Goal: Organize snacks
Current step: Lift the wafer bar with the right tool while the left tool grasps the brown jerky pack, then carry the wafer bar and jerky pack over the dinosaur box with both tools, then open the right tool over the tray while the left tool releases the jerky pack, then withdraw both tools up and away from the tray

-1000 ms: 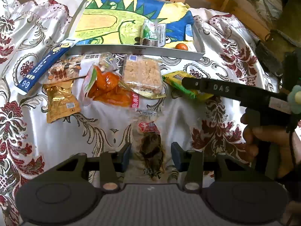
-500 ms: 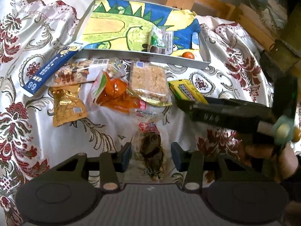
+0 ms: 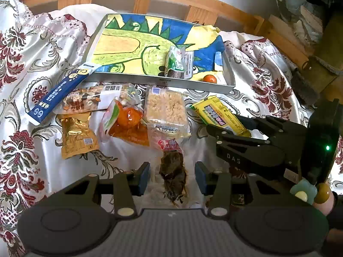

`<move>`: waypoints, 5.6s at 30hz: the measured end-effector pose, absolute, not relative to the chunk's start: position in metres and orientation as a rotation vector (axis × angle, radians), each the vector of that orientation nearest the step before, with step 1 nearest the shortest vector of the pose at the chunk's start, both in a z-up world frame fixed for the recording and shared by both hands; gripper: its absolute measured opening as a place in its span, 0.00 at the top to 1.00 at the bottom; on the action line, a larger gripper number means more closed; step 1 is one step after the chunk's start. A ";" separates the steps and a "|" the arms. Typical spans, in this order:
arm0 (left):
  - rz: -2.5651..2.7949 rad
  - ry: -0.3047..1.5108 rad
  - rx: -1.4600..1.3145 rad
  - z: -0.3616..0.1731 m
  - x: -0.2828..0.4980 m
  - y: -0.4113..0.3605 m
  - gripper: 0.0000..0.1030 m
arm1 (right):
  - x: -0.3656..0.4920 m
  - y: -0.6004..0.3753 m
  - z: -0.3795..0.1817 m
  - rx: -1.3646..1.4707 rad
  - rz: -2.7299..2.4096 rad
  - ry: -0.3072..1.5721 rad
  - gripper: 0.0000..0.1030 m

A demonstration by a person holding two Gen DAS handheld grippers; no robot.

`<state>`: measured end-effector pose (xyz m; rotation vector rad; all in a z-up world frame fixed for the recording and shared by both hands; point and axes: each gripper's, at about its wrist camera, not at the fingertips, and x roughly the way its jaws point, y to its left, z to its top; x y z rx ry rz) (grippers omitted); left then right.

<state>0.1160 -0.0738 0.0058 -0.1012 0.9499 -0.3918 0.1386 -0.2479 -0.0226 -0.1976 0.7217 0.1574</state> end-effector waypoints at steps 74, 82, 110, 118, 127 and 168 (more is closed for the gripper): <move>-0.426 0.794 -0.070 -0.037 0.382 -0.116 0.52 | 0.285 -0.308 -0.047 -0.037 -0.046 0.491 0.52; -0.407 0.789 -0.060 -0.037 0.377 -0.121 0.52 | 0.287 -0.308 -0.050 -0.038 -0.047 0.505 0.51; -0.279 0.623 -0.083 0.025 0.310 -0.098 0.02 | 0.250 -0.296 0.001 -0.021 0.004 0.346 0.05; -0.204 0.530 -0.070 0.050 0.265 -0.072 0.01 | 0.225 -0.285 0.026 -0.032 0.024 0.277 0.01; -0.148 0.449 -0.089 0.070 0.206 -0.043 0.01 | 0.182 -0.263 0.055 -0.078 0.061 0.210 0.01; -0.020 0.678 -0.098 -0.008 0.081 0.018 0.01 | 0.068 -0.219 0.033 -0.040 0.198 0.582 0.01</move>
